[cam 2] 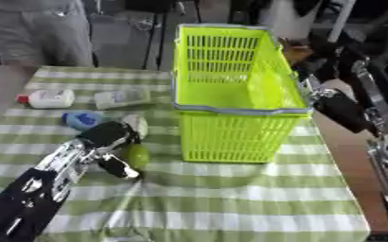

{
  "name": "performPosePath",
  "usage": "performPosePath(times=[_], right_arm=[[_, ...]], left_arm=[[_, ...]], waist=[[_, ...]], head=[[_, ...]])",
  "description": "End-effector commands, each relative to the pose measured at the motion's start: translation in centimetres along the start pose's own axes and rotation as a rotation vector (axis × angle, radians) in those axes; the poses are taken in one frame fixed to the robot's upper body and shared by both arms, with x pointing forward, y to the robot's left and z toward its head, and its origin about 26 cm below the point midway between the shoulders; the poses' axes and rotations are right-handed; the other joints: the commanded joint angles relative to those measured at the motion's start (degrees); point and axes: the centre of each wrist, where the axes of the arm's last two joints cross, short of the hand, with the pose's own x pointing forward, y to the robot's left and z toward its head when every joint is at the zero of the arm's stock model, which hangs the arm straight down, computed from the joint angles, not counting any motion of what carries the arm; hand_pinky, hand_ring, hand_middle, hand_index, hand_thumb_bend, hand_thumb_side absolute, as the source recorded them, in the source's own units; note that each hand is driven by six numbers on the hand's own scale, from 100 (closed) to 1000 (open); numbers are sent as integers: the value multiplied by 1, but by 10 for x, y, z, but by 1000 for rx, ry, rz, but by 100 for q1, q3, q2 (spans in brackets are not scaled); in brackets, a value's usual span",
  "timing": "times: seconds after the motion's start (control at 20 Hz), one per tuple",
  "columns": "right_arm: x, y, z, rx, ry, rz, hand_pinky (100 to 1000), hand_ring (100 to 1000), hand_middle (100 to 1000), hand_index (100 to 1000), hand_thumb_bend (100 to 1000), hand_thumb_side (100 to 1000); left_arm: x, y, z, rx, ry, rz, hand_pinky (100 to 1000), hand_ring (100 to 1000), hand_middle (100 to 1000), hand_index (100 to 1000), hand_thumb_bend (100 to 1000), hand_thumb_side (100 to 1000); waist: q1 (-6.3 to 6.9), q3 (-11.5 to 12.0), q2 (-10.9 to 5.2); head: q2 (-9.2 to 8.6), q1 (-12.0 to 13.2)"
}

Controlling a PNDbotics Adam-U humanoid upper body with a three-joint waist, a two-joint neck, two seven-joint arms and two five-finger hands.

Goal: Pick up objects on the table and place them in the box.

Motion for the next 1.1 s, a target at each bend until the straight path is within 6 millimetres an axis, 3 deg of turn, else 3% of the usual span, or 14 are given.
performPosePath(times=[0.05,0.3,0.5,0.75,1.1], right_arm=[[4,-7,-4,-8,-20,15,615,573,692,856,277,584],[3,-8,-3,-12,-14,20,616,573,692,856,278,584],[2,-9,-3,-14,-13,22,616,573,692,857,278,585],[2,-9,-2,-16,-12,24,616,573,692,857,280,584],[2,-9,-2,-16,-12,24,616,573,691,856,281,584]], left_arm=[[-16,17,11,-27,4,-26,643,535,254,542,328,100],[-33,55,36,-54,-28,2,626,525,239,522,254,134],[-42,77,56,-25,-33,62,619,520,229,514,253,150],[-46,92,71,12,-24,79,616,519,228,509,255,146],[-42,106,74,104,-20,119,598,511,223,496,213,155]], waist=[[13,13,-36],[46,36,-45],[55,53,-50],[57,64,-53],[53,52,-60]], head=[[-25,-46],[-25,-120],[-34,-155],[-41,-180],[-58,-195]])
